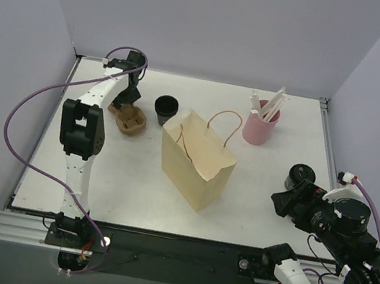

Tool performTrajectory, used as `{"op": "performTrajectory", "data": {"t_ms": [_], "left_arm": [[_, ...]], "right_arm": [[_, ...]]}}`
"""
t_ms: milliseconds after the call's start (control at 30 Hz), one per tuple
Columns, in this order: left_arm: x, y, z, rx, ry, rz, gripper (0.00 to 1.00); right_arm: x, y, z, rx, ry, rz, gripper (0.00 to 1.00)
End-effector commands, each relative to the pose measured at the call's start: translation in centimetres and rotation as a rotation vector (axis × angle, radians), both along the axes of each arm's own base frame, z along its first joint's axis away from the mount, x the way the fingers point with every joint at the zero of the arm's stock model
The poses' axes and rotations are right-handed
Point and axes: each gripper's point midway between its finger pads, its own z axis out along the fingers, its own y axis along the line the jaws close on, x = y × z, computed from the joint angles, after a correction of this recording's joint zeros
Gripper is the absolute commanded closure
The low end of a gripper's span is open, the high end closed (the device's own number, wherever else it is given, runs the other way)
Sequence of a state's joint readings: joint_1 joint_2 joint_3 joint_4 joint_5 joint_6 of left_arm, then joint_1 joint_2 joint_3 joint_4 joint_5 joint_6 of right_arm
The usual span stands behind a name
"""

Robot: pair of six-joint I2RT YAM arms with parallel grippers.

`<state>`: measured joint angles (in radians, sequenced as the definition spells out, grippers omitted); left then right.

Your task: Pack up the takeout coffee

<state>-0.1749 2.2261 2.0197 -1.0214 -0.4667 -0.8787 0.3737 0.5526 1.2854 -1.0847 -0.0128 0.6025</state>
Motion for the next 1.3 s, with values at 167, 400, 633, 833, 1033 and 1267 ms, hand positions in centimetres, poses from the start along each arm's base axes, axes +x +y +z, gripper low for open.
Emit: {"op": "performTrajectory", "data": {"t_ms": [167,400,633,833,1033,1267], "left_arm": [[-0.2,0.3,-1.4,-0.011,0.034,0.011,0.41],[-0.9,0.2,-2.0,-0.021,0.060,0.026,0.52],[-1.1,0.8,-0.1,0.009,0.048,0.041,0.67],[-1.0,1.1,2.5,0.018,0.019,0.048,0.71],[-0.8,1.0,4.3,0.008,-0.015,0.054,0.69],[-1.0,0.6,6.1,-0.019,-0.027,0.054,0.69]], "right_arm": [[-0.1,-0.7,-0.8,-0.037,0.056,-0.034,0.19],[-0.2,-0.9,-0.6,-0.048,0.054,-0.034,0.19],[-0.4,-1.0,-0.8,-0.054,0.059,-0.037,0.19],[-0.6,-1.1,-1.0,-0.054,0.060,-0.037,0.19],[-0.8,-1.3,-1.0,-0.056,0.058,-0.042,0.19],[-1.1,-1.5,-0.8,-0.051,0.052,-0.050,0.19]]}}
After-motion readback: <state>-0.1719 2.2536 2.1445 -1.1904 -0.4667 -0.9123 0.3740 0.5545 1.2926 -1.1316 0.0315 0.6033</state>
